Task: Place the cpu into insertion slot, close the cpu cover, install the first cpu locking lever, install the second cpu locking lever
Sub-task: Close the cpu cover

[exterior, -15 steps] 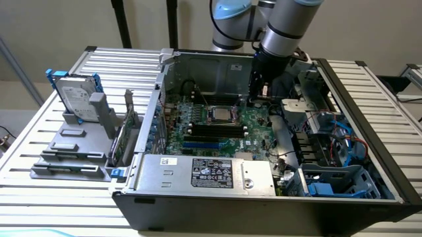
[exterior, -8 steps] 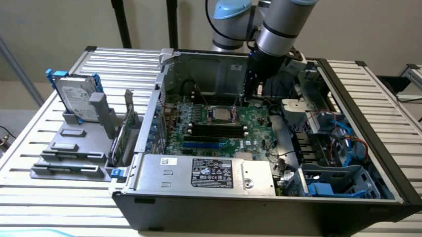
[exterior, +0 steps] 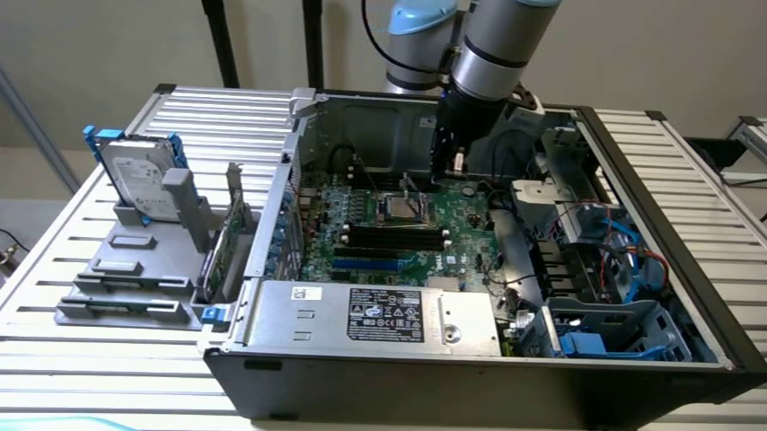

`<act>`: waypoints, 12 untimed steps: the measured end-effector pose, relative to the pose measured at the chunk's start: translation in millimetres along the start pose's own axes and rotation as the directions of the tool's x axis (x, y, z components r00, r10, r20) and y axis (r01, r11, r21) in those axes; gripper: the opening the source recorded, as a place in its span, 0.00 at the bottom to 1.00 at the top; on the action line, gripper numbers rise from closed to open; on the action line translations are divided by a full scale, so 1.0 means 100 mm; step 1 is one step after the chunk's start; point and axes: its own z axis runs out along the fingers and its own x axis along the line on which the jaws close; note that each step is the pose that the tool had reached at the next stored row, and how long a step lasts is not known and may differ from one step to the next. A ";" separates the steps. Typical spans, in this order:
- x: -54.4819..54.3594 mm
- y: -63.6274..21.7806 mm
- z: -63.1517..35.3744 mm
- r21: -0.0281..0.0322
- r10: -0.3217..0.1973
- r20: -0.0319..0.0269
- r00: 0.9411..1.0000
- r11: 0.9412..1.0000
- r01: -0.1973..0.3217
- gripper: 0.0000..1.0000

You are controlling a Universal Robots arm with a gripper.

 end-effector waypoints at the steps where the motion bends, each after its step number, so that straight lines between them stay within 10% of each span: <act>1: 0.00 -0.023 0.004 0.002 0.000 0.000 1.000 1.000 0.000 0.11; 12: 0.00 -0.287 0.046 0.013 -0.005 0.001 1.000 1.000 0.005 0.11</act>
